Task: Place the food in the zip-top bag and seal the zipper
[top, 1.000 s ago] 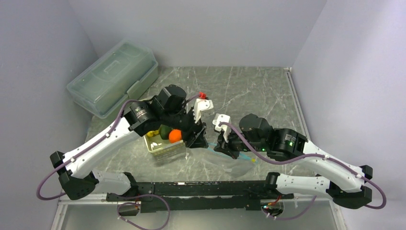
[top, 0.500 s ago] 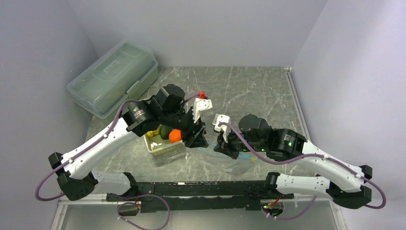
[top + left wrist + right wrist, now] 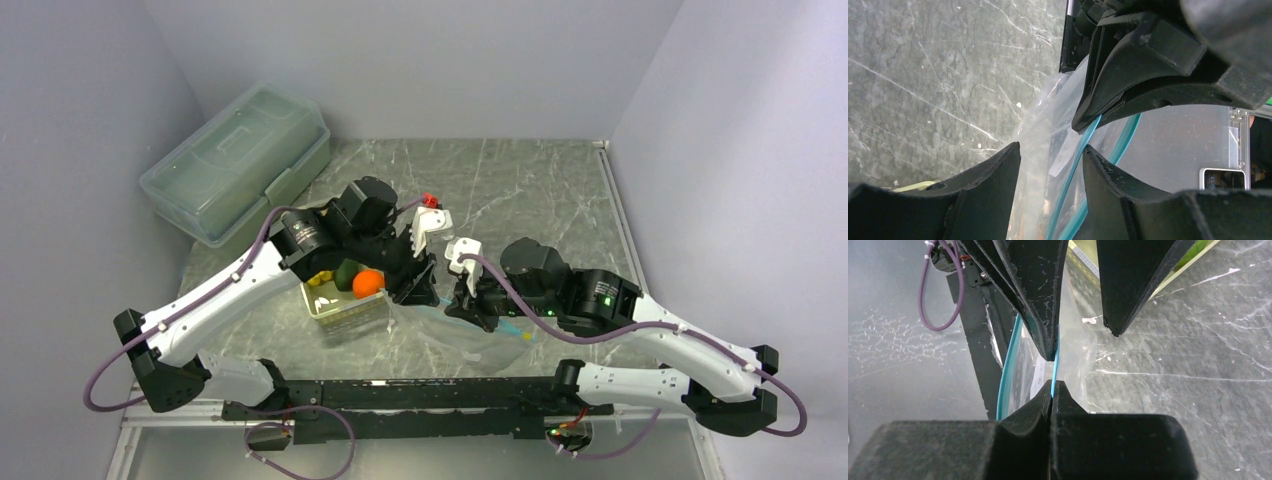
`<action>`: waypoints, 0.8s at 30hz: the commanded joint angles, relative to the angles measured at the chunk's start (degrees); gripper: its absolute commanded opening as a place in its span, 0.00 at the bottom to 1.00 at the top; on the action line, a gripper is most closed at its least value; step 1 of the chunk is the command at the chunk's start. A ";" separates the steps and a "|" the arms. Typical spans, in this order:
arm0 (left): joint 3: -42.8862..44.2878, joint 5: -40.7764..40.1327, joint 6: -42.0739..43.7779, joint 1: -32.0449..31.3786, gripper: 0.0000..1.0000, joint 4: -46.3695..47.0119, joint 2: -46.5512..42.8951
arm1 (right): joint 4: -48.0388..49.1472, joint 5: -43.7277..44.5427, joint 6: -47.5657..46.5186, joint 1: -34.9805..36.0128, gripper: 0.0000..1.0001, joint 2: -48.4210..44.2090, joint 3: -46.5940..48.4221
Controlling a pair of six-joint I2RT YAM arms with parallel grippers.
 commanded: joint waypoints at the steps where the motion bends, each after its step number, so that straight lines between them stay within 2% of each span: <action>1: -0.76 1.34 2.02 -0.56 0.54 0.69 0.45 | 3.59 1.35 2.10 0.09 0.00 -1.76 1.11; 9: -1.29 2.22 2.60 -1.24 0.53 -0.84 0.88 | 2.89 3.64 1.84 0.09 0.00 -0.72 2.87; 17: 0.05 0.49 4.40 -1.36 0.60 -5.06 1.11 | -0.08 4.63 1.91 0.08 0.00 0.87 6.74; 24: -2.01 -0.28 3.35 -1.35 0.60 -1.37 -1.21 | 0.60 4.30 2.75 0.03 0.00 -0.50 6.25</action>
